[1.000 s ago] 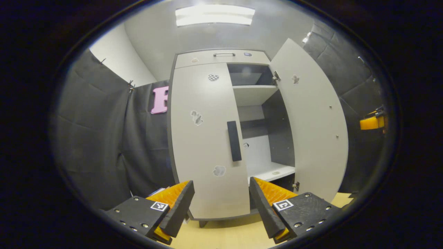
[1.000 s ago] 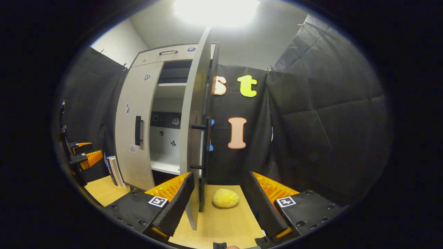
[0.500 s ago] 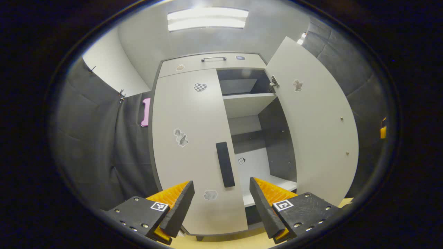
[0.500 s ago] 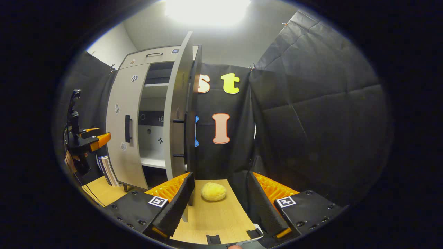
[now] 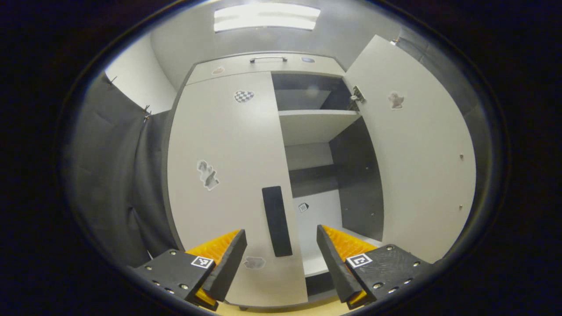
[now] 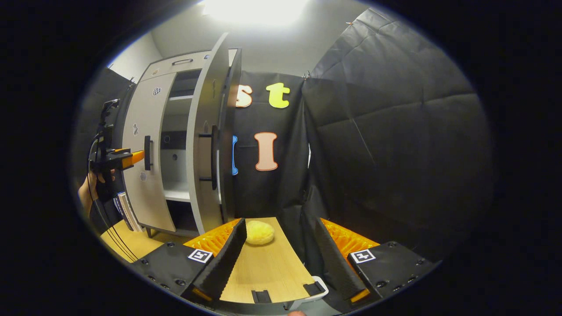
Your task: Open the right door of the double-door shoe cabinet with the right hand, and open the left door with the left hand.
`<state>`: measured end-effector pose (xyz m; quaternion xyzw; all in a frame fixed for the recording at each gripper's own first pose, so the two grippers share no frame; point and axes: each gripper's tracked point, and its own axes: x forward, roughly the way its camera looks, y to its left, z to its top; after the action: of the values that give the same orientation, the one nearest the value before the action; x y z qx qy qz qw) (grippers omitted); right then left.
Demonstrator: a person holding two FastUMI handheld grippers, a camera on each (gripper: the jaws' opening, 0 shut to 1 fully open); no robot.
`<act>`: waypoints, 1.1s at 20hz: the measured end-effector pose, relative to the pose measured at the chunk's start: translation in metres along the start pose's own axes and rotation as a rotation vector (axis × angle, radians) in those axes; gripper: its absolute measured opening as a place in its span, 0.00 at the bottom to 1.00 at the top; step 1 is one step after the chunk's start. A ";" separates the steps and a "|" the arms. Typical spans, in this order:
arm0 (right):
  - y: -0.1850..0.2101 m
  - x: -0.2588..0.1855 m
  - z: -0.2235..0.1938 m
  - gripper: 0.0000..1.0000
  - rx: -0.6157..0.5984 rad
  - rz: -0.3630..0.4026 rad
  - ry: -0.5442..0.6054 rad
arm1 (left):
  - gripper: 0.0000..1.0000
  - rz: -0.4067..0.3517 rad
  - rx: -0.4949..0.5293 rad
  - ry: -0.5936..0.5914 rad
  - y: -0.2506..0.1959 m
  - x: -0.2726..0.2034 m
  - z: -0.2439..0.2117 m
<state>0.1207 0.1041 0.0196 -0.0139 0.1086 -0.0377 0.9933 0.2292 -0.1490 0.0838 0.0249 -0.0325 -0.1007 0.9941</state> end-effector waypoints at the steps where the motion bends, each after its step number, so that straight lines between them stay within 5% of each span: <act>1: -0.004 0.001 -0.003 0.98 -0.003 -0.010 0.004 | 0.92 0.006 0.004 0.008 0.001 0.007 -0.003; 10: -0.026 0.010 -0.027 0.98 0.014 -0.050 0.056 | 0.91 0.085 0.009 0.022 0.017 0.056 -0.010; 11: -0.028 0.011 -0.028 0.98 0.022 -0.054 0.058 | 0.70 0.088 0.005 0.021 0.017 0.059 -0.011; 16: -0.036 0.019 -0.031 0.98 0.052 -0.046 0.056 | 0.63 0.120 -0.026 0.062 0.024 0.070 -0.029; 19: -0.040 0.023 -0.041 0.98 0.039 -0.042 0.073 | 0.73 0.109 -0.078 0.101 0.022 0.076 -0.043; 20: -0.041 0.024 -0.044 0.98 0.033 -0.040 0.078 | 0.68 0.098 -0.112 0.099 0.020 0.073 -0.043; 21: -0.042 0.026 -0.046 0.97 0.027 -0.038 0.081 | 0.51 0.103 -0.118 0.094 0.019 0.080 -0.043; 22: -0.043 0.028 -0.050 0.97 0.023 -0.037 0.084 | 0.53 0.098 -0.116 0.097 0.016 0.077 -0.044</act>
<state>0.1336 0.0577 -0.0332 -0.0028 0.1494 -0.0576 0.9871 0.3105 -0.1472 0.0450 -0.0296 0.0204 -0.0526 0.9980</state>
